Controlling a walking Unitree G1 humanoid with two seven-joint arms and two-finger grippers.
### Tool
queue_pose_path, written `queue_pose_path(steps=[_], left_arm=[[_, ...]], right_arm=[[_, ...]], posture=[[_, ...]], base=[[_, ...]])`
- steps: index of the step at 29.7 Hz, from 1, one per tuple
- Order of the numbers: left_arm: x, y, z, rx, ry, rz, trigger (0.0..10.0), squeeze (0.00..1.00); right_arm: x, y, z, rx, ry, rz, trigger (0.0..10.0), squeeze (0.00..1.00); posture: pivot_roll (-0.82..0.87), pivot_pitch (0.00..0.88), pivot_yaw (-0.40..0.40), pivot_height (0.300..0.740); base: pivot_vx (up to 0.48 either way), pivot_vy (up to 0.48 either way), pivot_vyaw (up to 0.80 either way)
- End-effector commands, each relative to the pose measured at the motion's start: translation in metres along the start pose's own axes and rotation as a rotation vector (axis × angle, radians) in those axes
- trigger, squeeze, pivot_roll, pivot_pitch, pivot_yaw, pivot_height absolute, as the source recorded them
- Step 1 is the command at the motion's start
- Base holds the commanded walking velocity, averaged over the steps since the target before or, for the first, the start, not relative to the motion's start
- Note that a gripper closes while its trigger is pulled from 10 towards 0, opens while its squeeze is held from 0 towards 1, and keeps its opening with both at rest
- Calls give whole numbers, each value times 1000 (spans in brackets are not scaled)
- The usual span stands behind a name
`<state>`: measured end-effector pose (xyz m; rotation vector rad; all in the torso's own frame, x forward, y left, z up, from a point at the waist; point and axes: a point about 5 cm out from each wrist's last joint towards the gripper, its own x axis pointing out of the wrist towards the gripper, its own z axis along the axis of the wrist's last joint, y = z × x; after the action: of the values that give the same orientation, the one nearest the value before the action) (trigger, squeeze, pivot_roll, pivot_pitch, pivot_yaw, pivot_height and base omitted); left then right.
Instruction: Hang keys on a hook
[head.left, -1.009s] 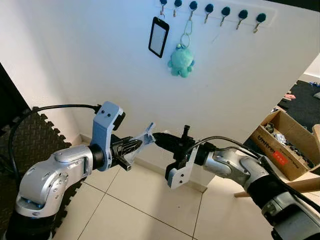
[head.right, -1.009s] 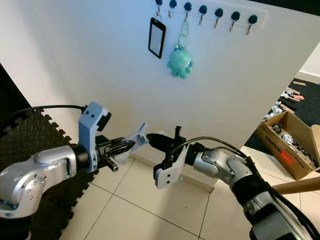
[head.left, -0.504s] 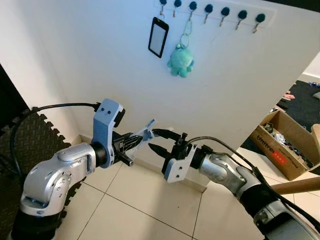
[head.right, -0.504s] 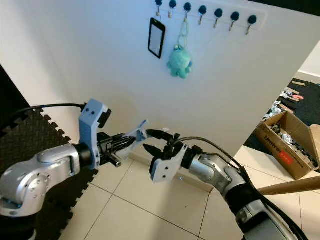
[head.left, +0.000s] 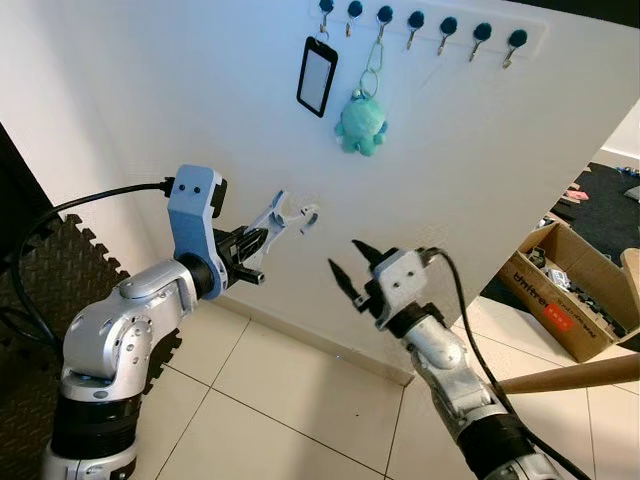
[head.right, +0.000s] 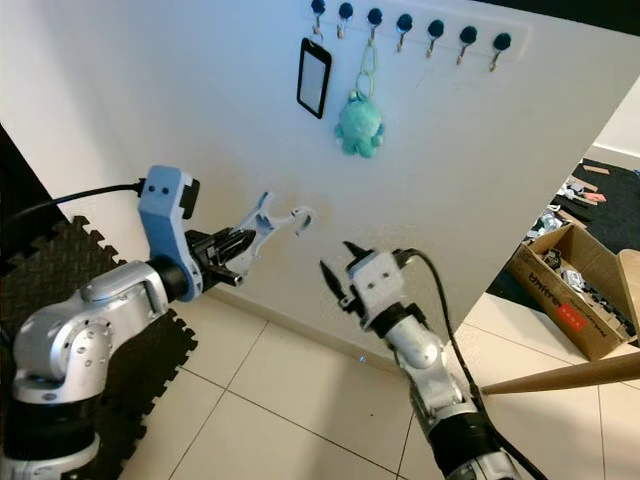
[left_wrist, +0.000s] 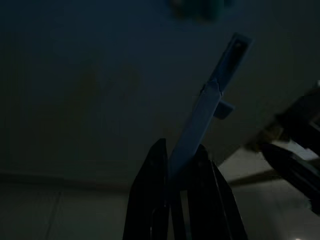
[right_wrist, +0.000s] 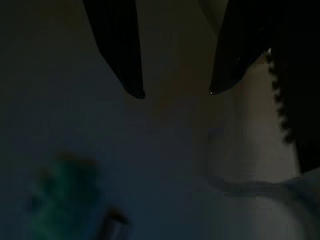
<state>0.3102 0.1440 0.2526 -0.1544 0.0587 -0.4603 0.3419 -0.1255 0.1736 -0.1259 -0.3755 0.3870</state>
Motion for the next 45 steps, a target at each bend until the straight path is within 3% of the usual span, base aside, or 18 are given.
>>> queue_pose_path(steps=[1,3,7,8,11,14,15,16,17,19,21,24,28,34,39,41,42,45], left_arm=[[4,-2,2,-75,-43,18,10000,0],[4,-2,2,-75,-43,18,10000,0],[9,-3,8,-137,-116,57,10000,0],[10,-3,12,-138,-163,85,10000,0],[13,-10,19,-60,-236,106,10000,0],[14,-14,19,-41,-236,100,10000,0],[14,-17,17,22,-238,97,10000,0],[14,-17,17,22,-238,97,10000,0],[13,-23,18,62,-273,84,10000,0],[12,-26,18,57,-292,77,10000,0],[11,-29,21,20,-353,58,10000,0],[11,-30,21,-10,-391,57,10000,0],[11,-32,22,-32,-440,56,10000,0],[12,-36,20,22,-435,68,10000,0],[9,-32,6,135,-397,107,10000,0],[8,-31,3,160,-394,115,10000,0],[6,-28,-2,219,-389,132,10000,0],[4,-25,-5,241,-389,148,10000,0]], right_arm=[[-6,-6,-4,69,26,-54,10000,0],[-6,-6,-4,69,26,-54,10000,0],[-9,-6,-6,160,41,-99,10000,0],[-10,-5,-7,244,47,-134,10000,0],[-13,4,-7,467,44,-212,10000,0],[-14,7,-6,500,41,-217,10000,0],[-15,13,-5,518,37,-205,10000,0],[-15,13,-5,518,37,-205,10000,0],[-20,24,-6,525,37,-166,10000,0],[-23,28,-6,517,41,-146,10000,0],[-32,38,-13,410,84,-77,10000,0],[-39,44,-19,333,122,-30,10000,0],[-40,42,-17,339,133,-30,10000,0],[-34,34,-9,344,106,-39,10000,0],[-28,29,3,296,54,-26,10000,0],[-27,28,6,259,40,-23,10000,0],[-24,21,14,185,5,-38,10000,0],[-22,13,21,129,-21,-58,10000,0]], posture=[[172,228,-23,740],[172,228,-23,740],[166,231,-22,740],[166,231,-22,740],[161,230,-28,740],[156,230,-29,740],[156,230,-29,740],[156,230,-29,740],[149,225,-41,740],[149,225,-41,740],[144,217,-57,740],[133,210,-73,740],[117,198,-96,740],[110,190,-104,740],[111,185,-102,740],[111,182,-99,740],[109,179,-99,740],[106,177,-99,740]], base=[[0,0,0],[0,0,0],[0,0,0],[0,0,0],[0,0,0],[0,0,0],[0,0,0],[0,0,0],[0,0,0],[0,0,0],[0,0,0],[0,0,0],[0,0,0],[0,0,0],[0,0,0],[0,0,0],[0,0,0],[0,0,0]])
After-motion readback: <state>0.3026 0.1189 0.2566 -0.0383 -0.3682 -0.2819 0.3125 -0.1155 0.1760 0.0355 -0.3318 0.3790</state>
